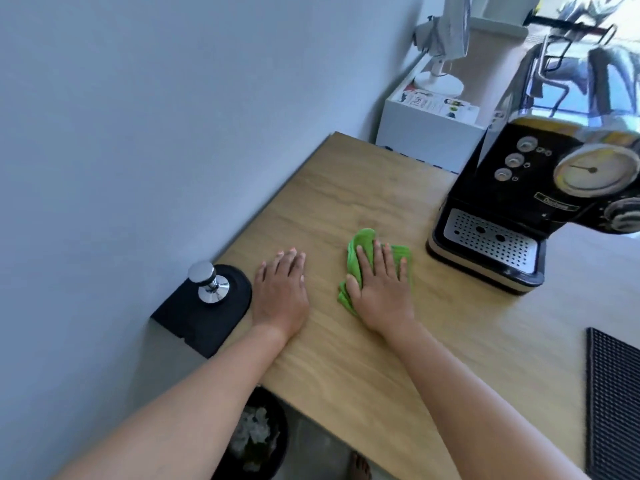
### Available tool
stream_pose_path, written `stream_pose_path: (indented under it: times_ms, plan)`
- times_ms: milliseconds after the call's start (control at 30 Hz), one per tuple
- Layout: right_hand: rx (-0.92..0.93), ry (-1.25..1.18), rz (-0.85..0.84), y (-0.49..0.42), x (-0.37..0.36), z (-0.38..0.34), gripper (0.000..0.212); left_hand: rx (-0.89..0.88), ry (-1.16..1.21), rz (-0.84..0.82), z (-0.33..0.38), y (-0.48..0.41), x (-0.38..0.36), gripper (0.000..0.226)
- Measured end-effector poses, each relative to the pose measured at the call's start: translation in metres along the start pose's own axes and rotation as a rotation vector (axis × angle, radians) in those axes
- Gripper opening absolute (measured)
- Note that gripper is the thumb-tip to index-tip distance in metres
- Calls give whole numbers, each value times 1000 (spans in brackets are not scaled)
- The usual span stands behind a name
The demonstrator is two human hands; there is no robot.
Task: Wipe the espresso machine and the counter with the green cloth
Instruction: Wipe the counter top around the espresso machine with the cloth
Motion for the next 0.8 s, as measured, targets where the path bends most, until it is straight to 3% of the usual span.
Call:
stream_pose_path:
  times_ms: [133, 233, 400, 567, 667, 800]
  plan:
    - [390, 35, 10, 41, -2, -61, 67, 72, 51, 75, -6, -47, 25, 49]
    - [566, 38, 1, 70, -7, -40, 61, 192, 34, 6, -29, -85, 15, 52]
    - [230, 38, 17, -12, 2, 27, 65, 194, -3, 27, -44, -84, -4, 57]
    - [-6, -42, 9, -130, 21, 1, 69, 184, 7, 37, -46, -89, -10, 55]
    - [79, -42, -10, -152, 25, -53, 69, 189, 16, 56, -46, -91, -11, 54]
    - [392, -29, 61, -96, 18, -88, 67, 188, -13, 64, -46, -91, -8, 54]
Point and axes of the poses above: each hand's wrist, its own y-axis away from the middle knuckle, its own x-axis out of the back of the hand, z = x × y, the point moved 8 cm from there along -y, towards the middle knuckle, and after that the axes turned 7 degrees about y, right-handed, at the moved point
